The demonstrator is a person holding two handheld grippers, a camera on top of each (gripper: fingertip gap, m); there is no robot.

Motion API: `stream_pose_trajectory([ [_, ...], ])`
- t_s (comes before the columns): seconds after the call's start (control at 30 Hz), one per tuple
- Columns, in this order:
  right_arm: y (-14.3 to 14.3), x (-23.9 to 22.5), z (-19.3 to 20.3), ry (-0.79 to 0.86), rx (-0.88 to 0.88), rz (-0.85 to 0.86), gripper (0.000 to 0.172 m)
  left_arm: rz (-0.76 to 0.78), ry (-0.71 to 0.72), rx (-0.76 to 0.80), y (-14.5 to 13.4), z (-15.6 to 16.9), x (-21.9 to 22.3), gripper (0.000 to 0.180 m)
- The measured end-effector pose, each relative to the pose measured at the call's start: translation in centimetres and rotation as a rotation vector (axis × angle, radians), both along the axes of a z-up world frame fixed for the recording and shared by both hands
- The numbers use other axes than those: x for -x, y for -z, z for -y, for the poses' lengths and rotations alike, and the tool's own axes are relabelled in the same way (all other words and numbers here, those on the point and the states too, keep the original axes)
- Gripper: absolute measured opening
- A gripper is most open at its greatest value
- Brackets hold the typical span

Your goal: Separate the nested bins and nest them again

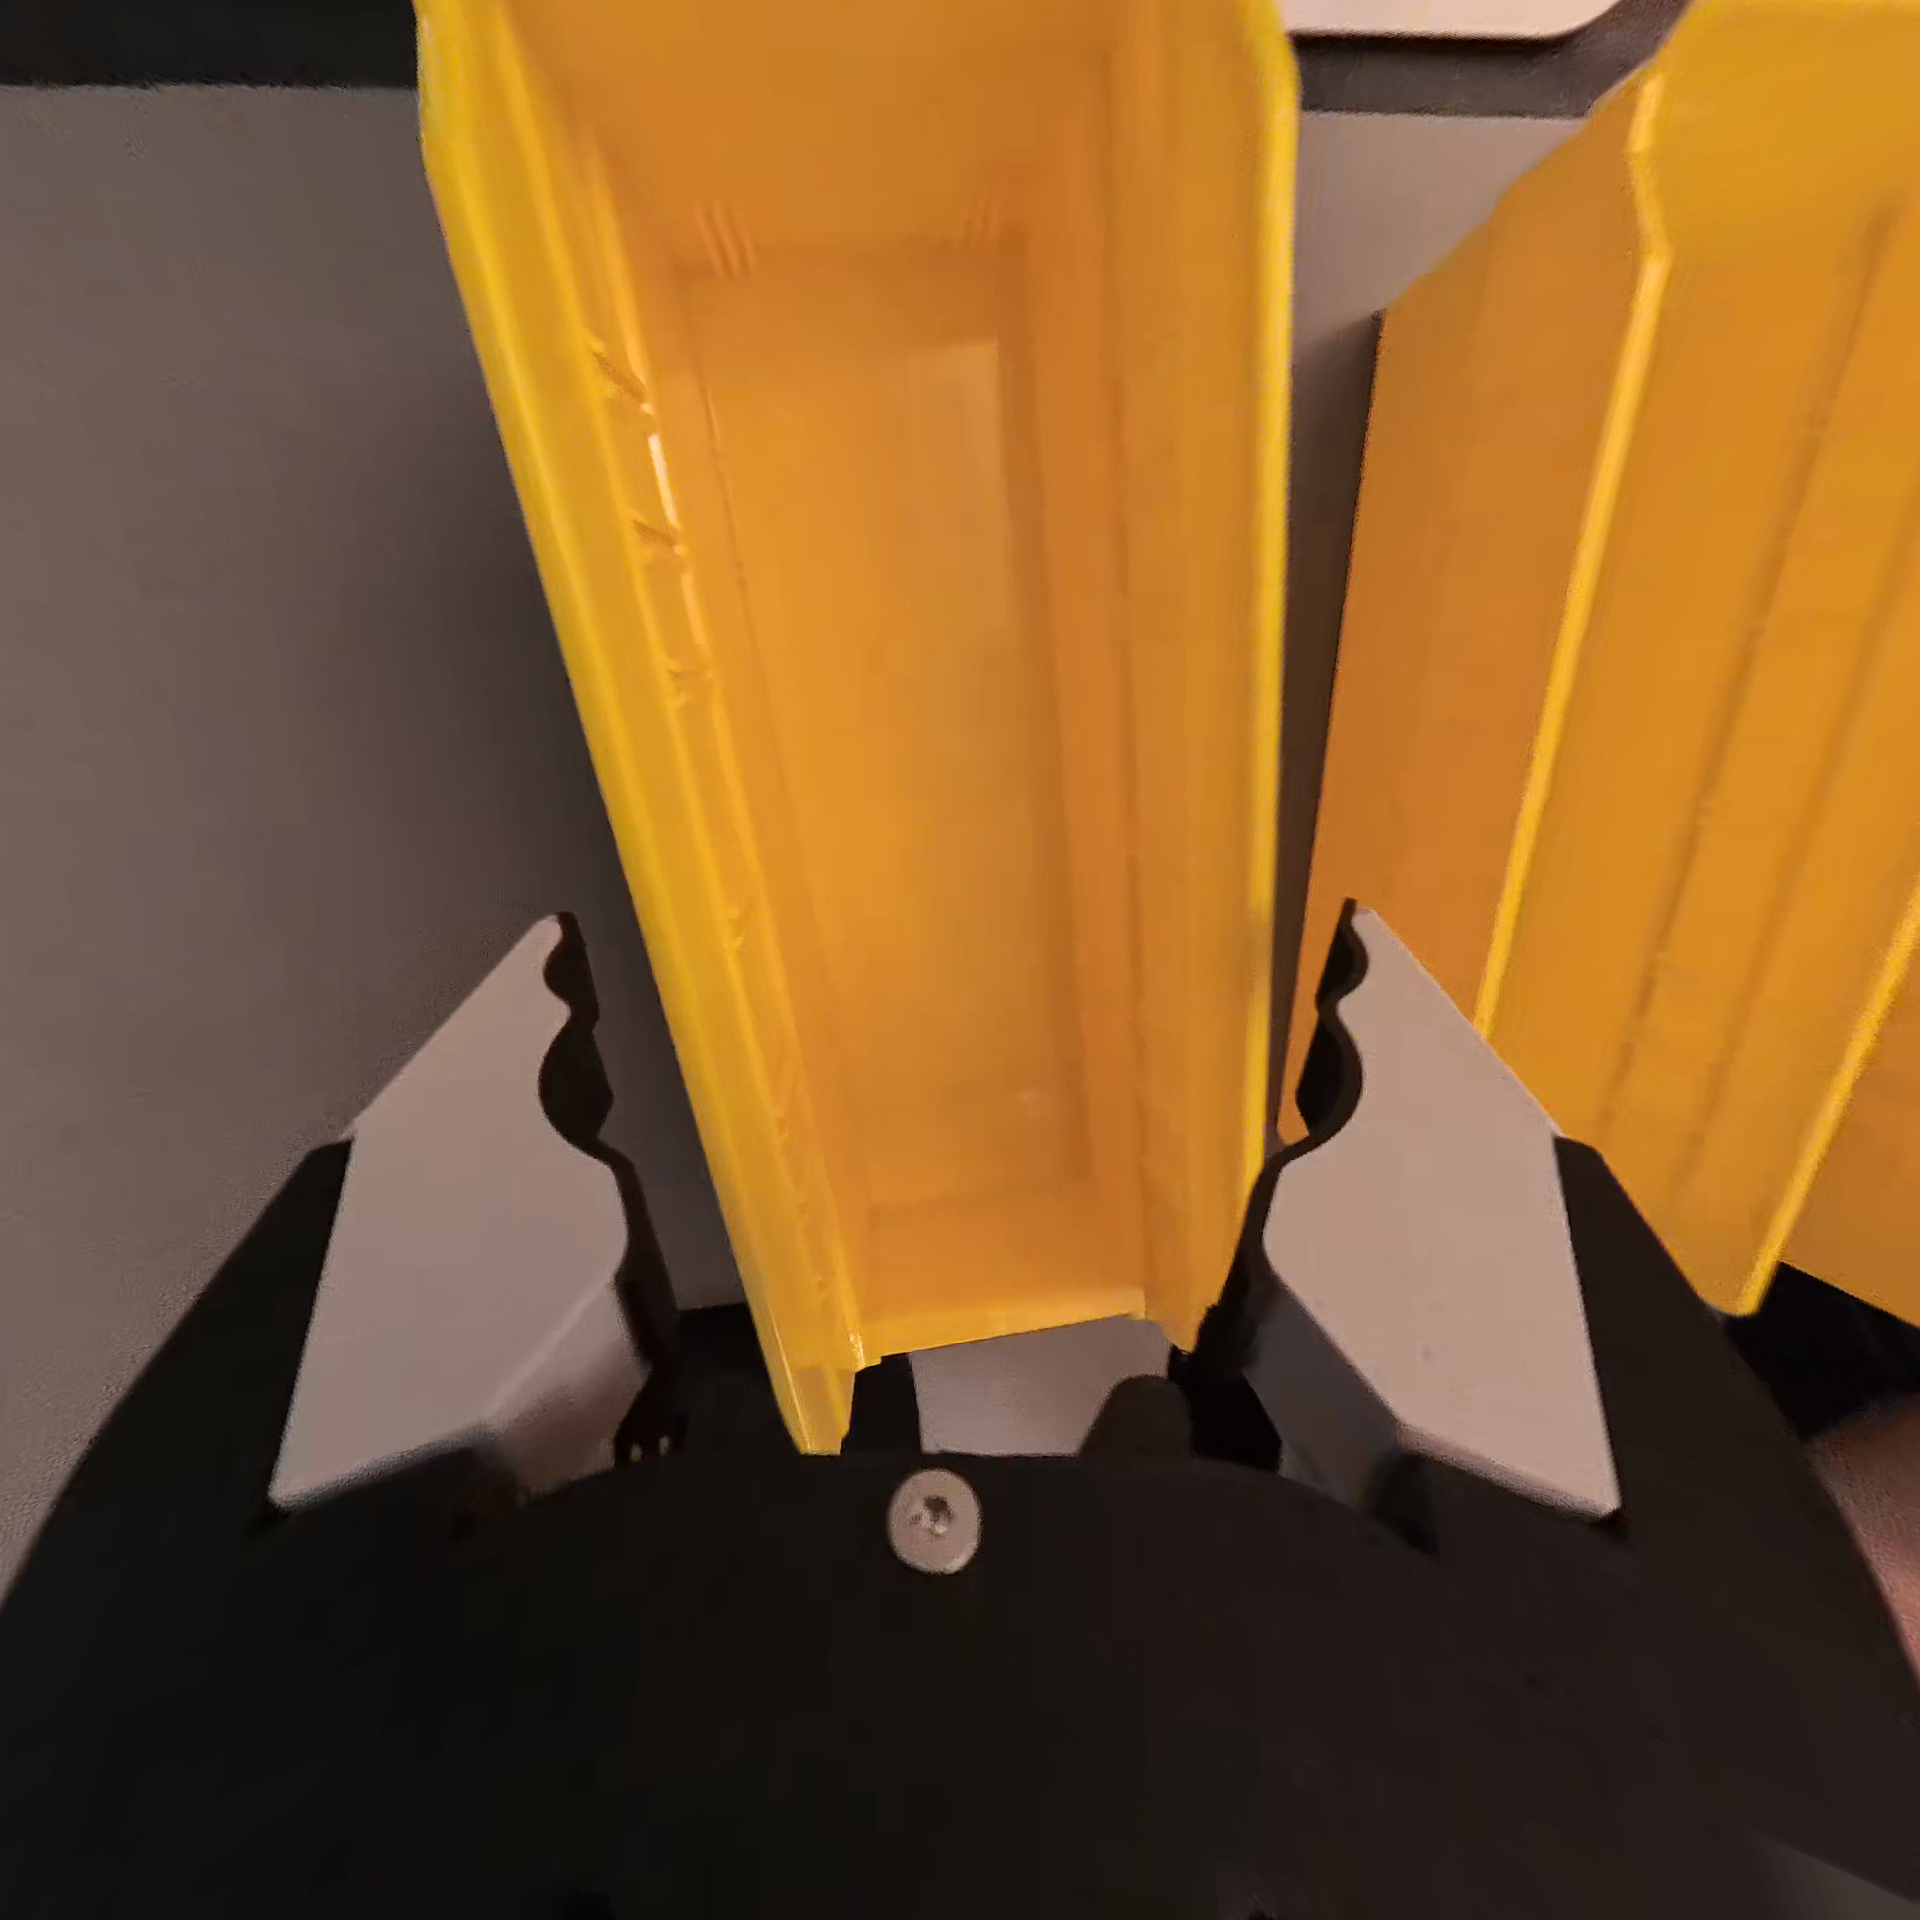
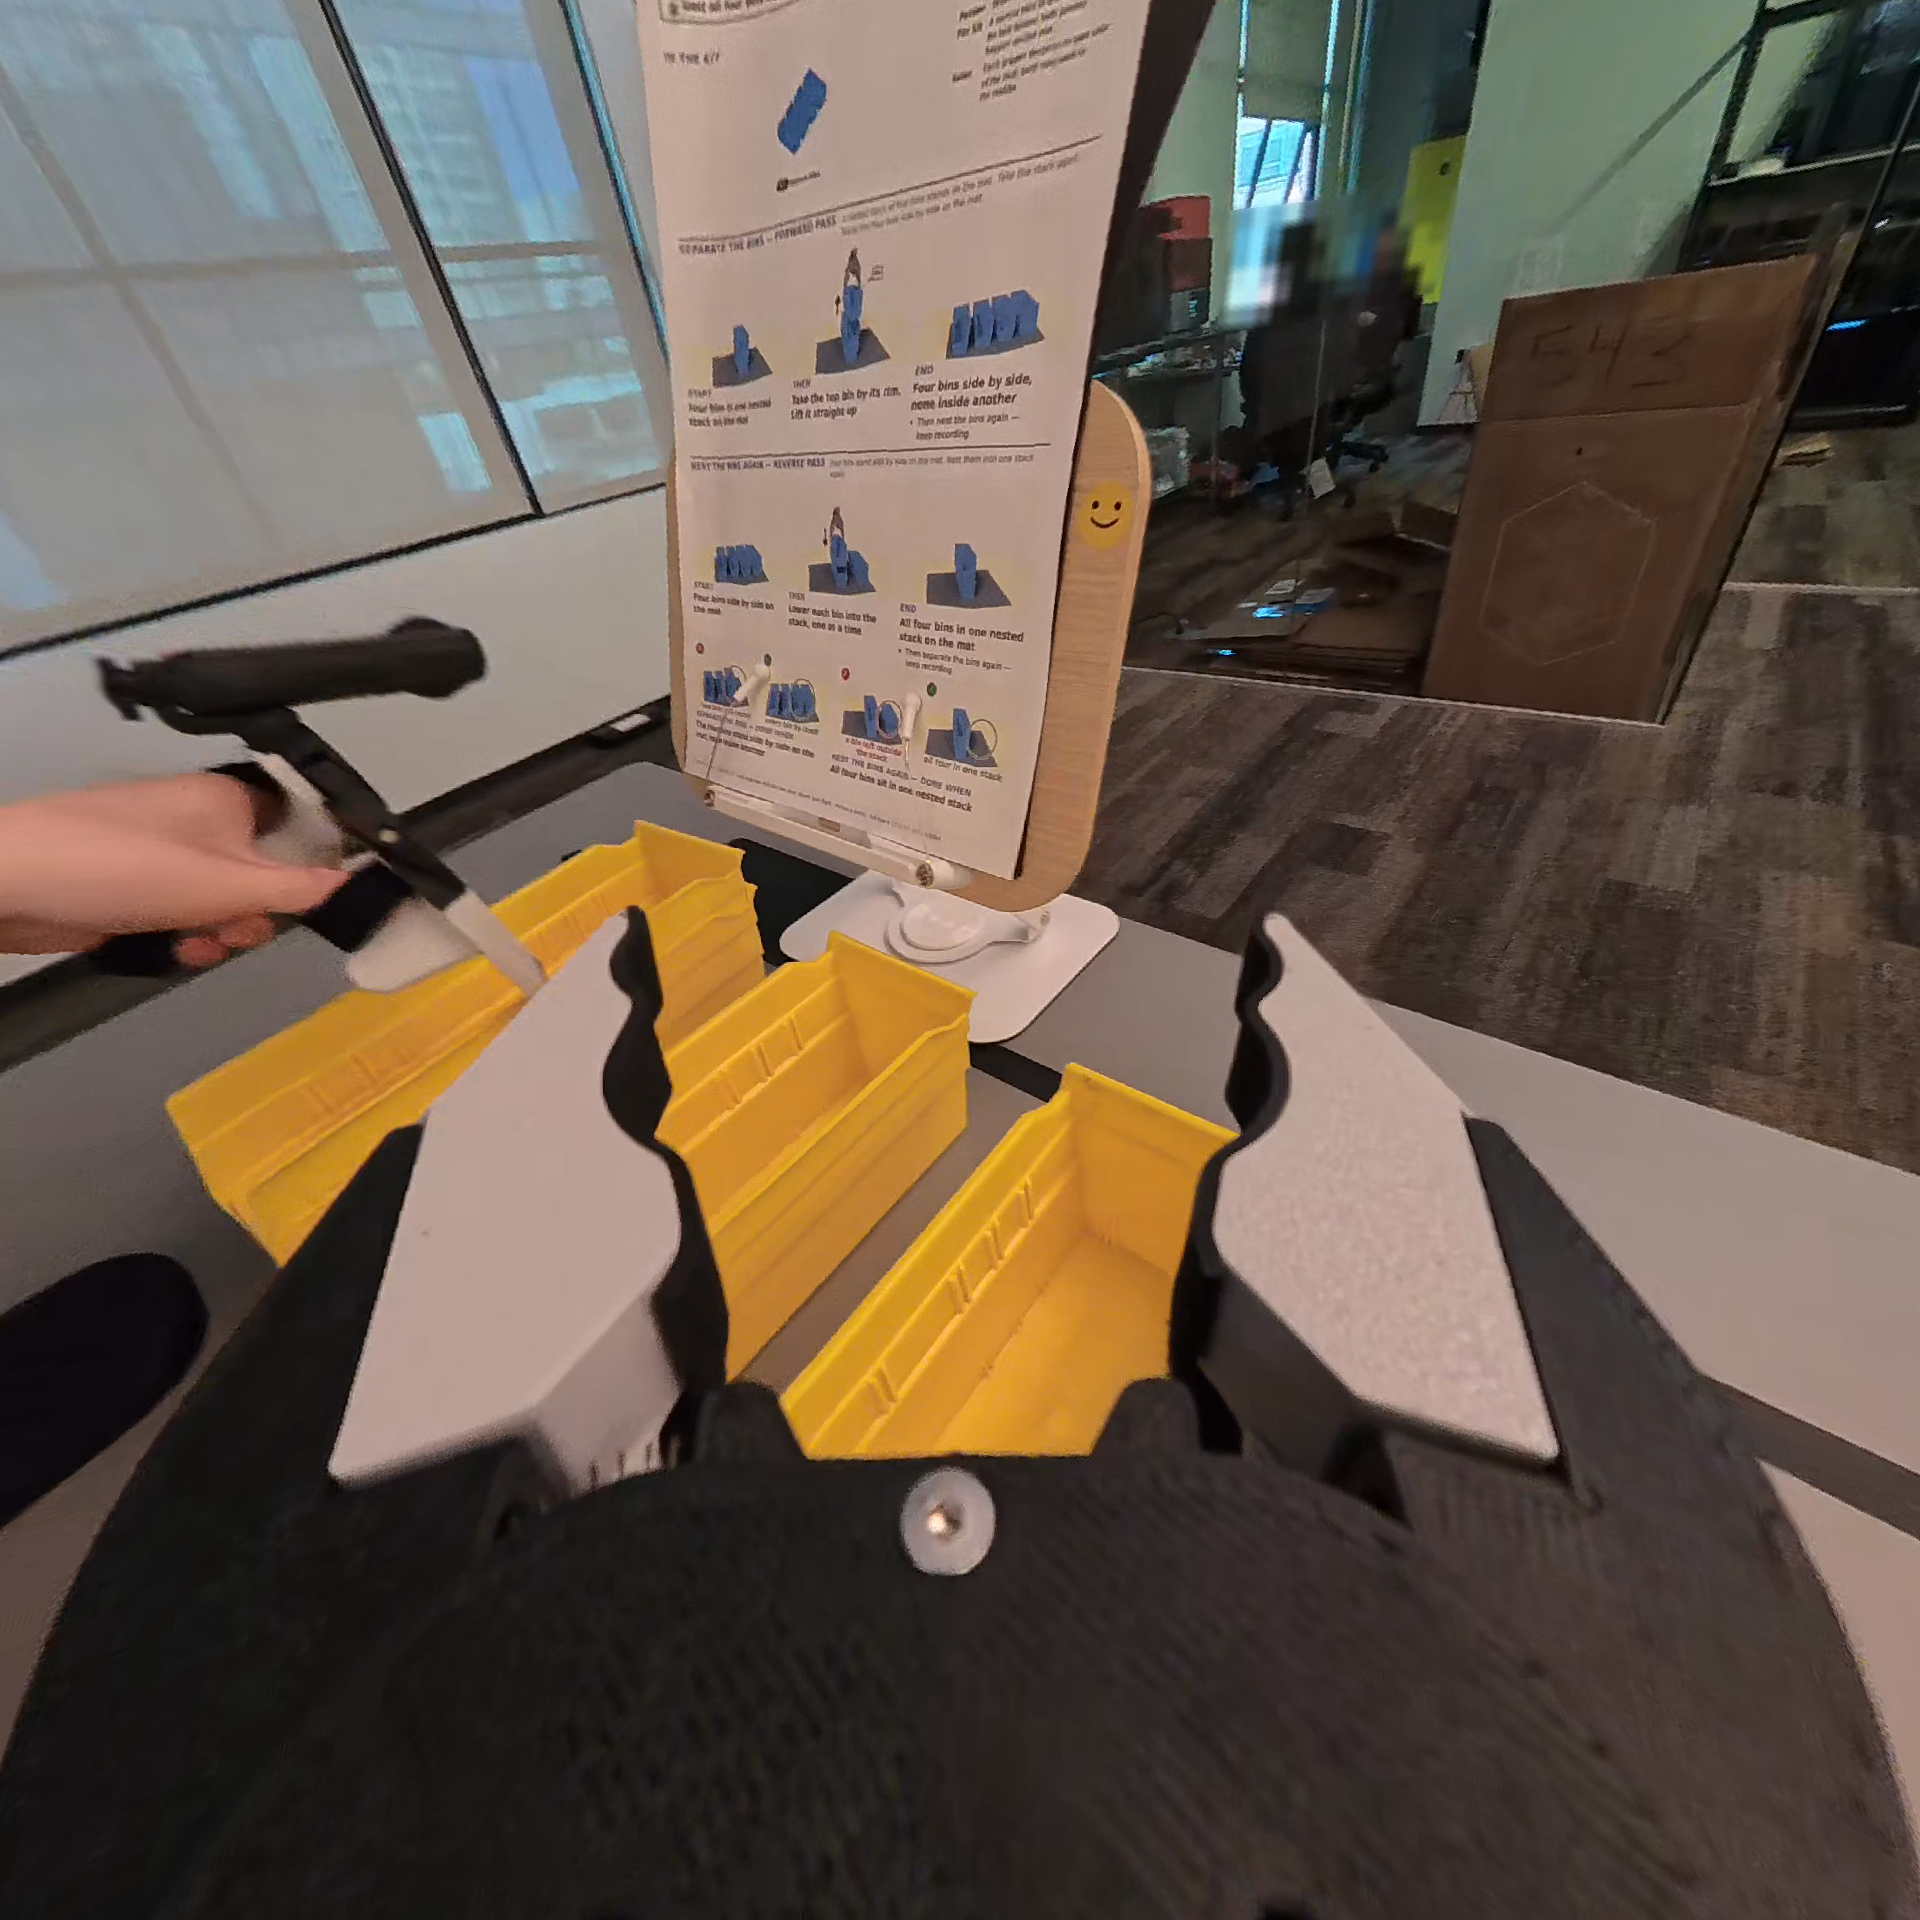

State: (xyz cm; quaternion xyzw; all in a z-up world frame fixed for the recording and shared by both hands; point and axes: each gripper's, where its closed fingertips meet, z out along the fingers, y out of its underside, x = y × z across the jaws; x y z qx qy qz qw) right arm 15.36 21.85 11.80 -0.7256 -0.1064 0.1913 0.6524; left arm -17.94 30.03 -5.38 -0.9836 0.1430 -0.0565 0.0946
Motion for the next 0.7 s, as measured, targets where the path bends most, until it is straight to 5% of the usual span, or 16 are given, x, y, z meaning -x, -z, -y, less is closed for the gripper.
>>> stream_pose_trajectory([
  [0.37,0.7,-2.2,0.0,-0.048,0.062,-0.117,0.111,-0.274,0.019,0.126,1.7,0.6,0.6,0.128],
  [0.7,0.9,-2.6,0.3,-0.075,0.08,-0.163,0.108,-0.309,0.04,0.18,1.5,1.0,0.9,0.117],
])
